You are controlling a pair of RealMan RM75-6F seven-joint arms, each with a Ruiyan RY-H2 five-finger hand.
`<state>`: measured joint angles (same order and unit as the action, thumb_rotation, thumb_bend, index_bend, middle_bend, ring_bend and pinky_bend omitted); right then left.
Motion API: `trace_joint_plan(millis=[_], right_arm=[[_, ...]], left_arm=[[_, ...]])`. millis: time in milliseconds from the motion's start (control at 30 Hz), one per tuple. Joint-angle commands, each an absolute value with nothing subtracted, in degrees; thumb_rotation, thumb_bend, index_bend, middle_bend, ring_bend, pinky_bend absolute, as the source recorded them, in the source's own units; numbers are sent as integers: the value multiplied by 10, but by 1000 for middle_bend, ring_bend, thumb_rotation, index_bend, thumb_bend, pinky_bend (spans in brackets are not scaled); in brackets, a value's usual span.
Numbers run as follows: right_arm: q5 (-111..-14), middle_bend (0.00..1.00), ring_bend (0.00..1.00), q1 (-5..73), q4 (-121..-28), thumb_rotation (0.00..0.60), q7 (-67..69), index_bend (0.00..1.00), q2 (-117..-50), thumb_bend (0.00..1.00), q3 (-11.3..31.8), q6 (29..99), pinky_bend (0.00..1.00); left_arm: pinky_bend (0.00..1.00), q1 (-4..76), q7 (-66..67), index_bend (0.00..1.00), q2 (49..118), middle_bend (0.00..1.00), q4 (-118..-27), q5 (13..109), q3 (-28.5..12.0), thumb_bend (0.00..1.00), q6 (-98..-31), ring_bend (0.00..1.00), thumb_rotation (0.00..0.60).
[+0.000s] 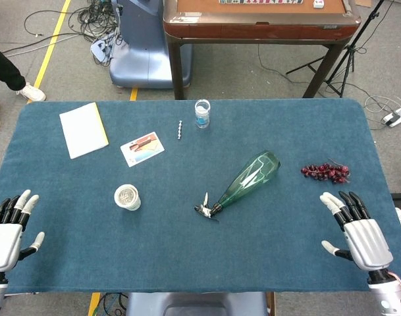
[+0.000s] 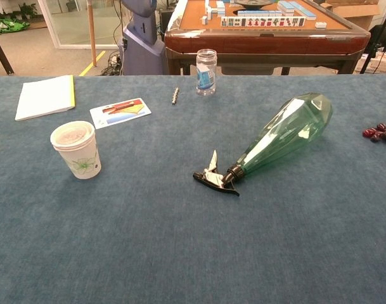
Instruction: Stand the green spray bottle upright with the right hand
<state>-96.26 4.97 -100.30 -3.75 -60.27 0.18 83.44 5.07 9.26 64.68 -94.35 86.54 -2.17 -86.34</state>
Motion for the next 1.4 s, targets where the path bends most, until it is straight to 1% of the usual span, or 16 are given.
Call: trace_joint_plan(millis=[33,233,467,633,700,833,1133,1400], right_arm=[[-972,156,26,89,-1025,600,-69,132,-588,80,9,781,28],[-960,156,26,160,-1039,600,-95,132,-592,82,30,686,28],[-910,156,26,250,-1024,600,-126,134,-629,82,65,571,28],[-871,168,26,303,-1001,600,-158,183,-658,96,83,508,28],[-860,188,26,323,-985,600,-171,220,-676,129,89,492,28],[-844,199,26,355,-955,600,-190,238,-711,151,96,468,28],[-805,202,26,414,-885,600,-253,247,-781,154,93,427,28],[-793,218,33,445,-838,600,-293,262,-825,155,81,418,28]], left_arm=[[0,50,92,59,647,0,-943,866,-21,350,-865,0,600],[0,46,92,59,646,0,-945,867,-19,351,-868,0,600],[0,42,91,59,644,0,-947,868,-18,350,-875,0,600],[0,39,90,59,643,0,-948,868,-18,350,-879,0,600],[0,38,89,59,643,0,-947,868,-19,350,-880,0,600],[0,36,87,60,644,0,-946,868,-19,350,-882,0,600],[0,31,83,59,644,0,-942,864,-20,350,-887,0,600],[0,28,80,59,644,0,-939,862,-20,350,-888,0,600]])
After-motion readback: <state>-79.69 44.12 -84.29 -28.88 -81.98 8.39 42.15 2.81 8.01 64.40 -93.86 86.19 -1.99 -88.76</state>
